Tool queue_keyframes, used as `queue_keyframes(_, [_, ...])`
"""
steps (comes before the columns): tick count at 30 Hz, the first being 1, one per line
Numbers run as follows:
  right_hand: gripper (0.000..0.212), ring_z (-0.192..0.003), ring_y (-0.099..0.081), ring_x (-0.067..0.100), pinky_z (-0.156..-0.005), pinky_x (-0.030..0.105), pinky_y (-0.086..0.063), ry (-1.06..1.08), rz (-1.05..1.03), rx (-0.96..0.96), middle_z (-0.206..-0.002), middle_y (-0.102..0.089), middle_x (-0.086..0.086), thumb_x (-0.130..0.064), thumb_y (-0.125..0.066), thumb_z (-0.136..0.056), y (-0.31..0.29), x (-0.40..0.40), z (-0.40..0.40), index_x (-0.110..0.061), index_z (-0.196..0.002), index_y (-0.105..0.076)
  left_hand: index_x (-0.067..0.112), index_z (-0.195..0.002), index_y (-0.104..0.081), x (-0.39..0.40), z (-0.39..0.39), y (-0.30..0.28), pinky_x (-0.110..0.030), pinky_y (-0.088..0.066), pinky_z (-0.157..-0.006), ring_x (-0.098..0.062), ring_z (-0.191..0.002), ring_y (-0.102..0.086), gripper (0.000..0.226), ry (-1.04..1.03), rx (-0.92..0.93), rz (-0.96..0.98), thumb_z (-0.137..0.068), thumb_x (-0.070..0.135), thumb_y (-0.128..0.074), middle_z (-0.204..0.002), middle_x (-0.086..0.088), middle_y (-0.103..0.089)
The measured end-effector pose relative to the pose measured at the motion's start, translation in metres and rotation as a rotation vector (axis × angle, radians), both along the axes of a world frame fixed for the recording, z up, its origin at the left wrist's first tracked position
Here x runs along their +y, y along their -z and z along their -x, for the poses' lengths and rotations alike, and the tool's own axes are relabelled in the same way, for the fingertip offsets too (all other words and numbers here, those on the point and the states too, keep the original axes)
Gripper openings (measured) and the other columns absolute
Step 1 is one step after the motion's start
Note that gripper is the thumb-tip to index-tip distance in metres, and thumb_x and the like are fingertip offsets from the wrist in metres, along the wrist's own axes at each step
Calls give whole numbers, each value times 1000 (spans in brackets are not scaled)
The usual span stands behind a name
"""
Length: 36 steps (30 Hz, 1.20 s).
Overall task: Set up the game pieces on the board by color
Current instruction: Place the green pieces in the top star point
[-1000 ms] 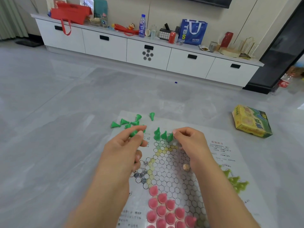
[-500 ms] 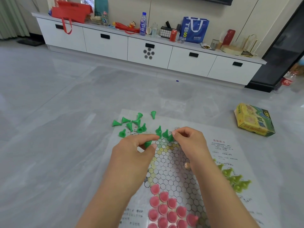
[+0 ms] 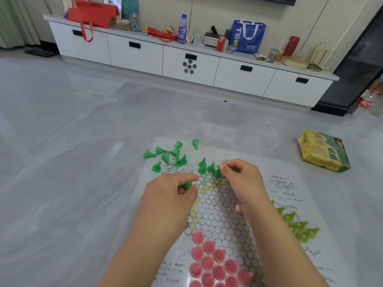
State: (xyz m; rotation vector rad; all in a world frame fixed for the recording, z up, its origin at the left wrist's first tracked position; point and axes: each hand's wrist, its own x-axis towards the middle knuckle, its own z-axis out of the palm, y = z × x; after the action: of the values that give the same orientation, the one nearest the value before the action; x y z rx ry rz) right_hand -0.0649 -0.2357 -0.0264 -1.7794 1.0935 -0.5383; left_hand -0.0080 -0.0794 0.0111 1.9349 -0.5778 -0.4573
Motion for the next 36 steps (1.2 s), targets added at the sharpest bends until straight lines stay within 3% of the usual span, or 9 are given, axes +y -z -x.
queue_keyframes(3, [11,-77,-55,1,-63,21,-39,-6,-4,-2,-80,-63,-15,-23,-60,-86,0,1,1,-24,-77,-66,35,-105,-65,-1,0,-1,3,-35,-44,-9,-51,-51,22,1,17,-3,-90,25,-54,-71,7,-55])
queue_keyframes(7, [12,-76,-53,-3,-61,20,-38,-9,-13,-6,-80,-62,-16,-21,-60,-87,-2,2,0,-23,-77,-66,35,-106,-65,0,0,-1,4,-35,-43,-4,-52,-53,23,2,13,-1,-90,24,-53,-73,7,-55])
queue_keyframes(9, [13,-78,-55,-2,-61,18,-38,-13,-4,-7,-81,-62,-17,-21,-60,-87,-2,2,-1,-25,-75,-65,34,-107,-65,0,0,-1,4,-34,-42,13,-54,-52,23,1,13,5,-90,23,-53,-74,6,-56])
queue_keyframes(12, [13,-77,-53,-4,-62,19,-38,-9,-6,-8,-80,-62,-17,-22,-60,-87,-3,3,0,-25,-75,-65,33,-109,-64,0,0,-1,4,-33,-42,-1,-53,-53,24,-11,7,-2,-90,23,-53,-79,4,-58])
queue_keyframes(19, [7,-73,-54,6,-56,23,-38,57,-42,-65,-81,-61,-9,-27,-60,-86,-11,9,5,-25,-90,-66,37,-110,-54,1,-1,0,3,-36,-47,8,-49,-54,26,-20,23,18,-87,27,-57,-84,17,-52])
queue_keyframes(23, [7,-68,-59,-2,-55,15,-43,-221,-11,-106,-71,-65,-10,-24,-61,-86,-38,18,10,-28,-84,-68,34,-93,-49,-1,-2,-3,1,-36,-44,15,-53,-53,19,-96,39,68,-83,26,-63,-85,18,-58])
queue_keyframes(27, [8,-71,-58,10,-66,22,-48,-587,19,-159,-75,-66,5,-18,-65,-82,-56,33,10,-22,-87,-71,29,-85,-52,0,-1,-10,-14,-37,-46,0,-57,-54,13,-185,138,163,-82,33,-64,-79,12,-69])
queue_keyframes(32, [8,-73,-59,8,-67,20,-48,-612,23,-196,-79,-68,-2,-17,-67,-81,-53,37,6,-21,-86,-70,23,-76,-56,0,-1,-12,-25,-36,-57,3,-43,-47,15,-232,202,260,-88,32,-55,-64,11,-71])
queue_keyframes(36, [6,-69,-59,4,-64,14,-48,-579,19,-264,-74,-69,-3,-15,-65,-82,-53,39,5,-20,-82,-70,22,-73,-56,0,-1,-11,-28,-37,-64,-1,-50,-43,20,-217,223,258,-91,27,-51,-65,11,-72])
